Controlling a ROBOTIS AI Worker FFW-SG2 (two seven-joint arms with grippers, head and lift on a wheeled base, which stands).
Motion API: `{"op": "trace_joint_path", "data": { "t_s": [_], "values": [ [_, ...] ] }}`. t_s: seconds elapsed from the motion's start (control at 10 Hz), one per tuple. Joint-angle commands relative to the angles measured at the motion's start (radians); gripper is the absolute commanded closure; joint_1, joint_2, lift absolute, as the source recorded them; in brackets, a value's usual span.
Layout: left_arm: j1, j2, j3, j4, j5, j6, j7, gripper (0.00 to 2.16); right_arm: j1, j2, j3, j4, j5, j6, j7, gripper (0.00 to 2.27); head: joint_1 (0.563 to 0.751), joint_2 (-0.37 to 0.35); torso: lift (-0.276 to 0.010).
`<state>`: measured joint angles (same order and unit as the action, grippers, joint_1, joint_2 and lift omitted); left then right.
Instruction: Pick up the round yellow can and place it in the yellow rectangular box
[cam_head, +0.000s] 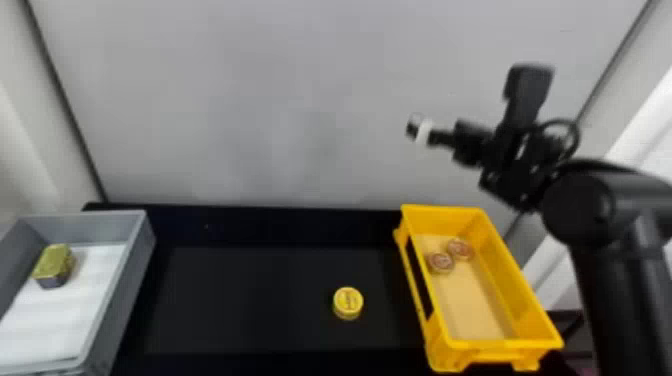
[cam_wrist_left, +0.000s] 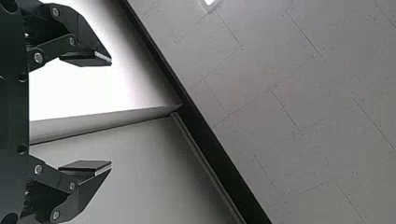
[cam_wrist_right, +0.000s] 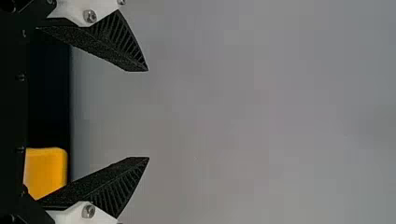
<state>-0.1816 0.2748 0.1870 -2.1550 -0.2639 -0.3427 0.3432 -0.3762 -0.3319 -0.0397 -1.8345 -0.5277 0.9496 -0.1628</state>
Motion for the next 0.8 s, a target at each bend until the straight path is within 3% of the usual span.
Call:
{"op": "trace_joint_path", "data": {
  "t_s": [0.0, 0.2, 0.4, 0.5, 0.7],
  "values": [
    [0.031, -0.060, -0.001, 0.012, 0.000, -0.016, 0.004, 0.45, 0.059, -0.001, 0.047, 0.133, -0.057, 0.010, 0.069, 0.11, 0.641, -0.169, 0.000],
    [0.040, -0.089, -0.006, 0.015, -0.001, -0.019, 0.005, 0.45, 0.088, 0.002, 0.101, 0.236, -0.034, -0.053, 0.124, 0.12, 0.641, -0.169, 0.000],
    [0.031, -0.154, -0.024, 0.043, -0.001, -0.062, 0.024, 0.45, 0.114, 0.004, 0.118, 0.308, -0.028, -0.107, 0.169, 0.12, 0.641, -0.169, 0.000],
    [0.021, -0.160, -0.034, 0.053, -0.003, -0.075, 0.030, 0.45, 0.114, 0.005, 0.136, 0.340, -0.017, -0.119, 0.187, 0.12, 0.641, -0.169, 0.000],
    [0.010, -0.154, -0.052, 0.055, -0.003, -0.076, 0.037, 0.45, 0.112, 0.017, 0.187, 0.440, 0.035, -0.171, 0.227, 0.12, 0.641, -0.169, 0.000]
  ]
}}
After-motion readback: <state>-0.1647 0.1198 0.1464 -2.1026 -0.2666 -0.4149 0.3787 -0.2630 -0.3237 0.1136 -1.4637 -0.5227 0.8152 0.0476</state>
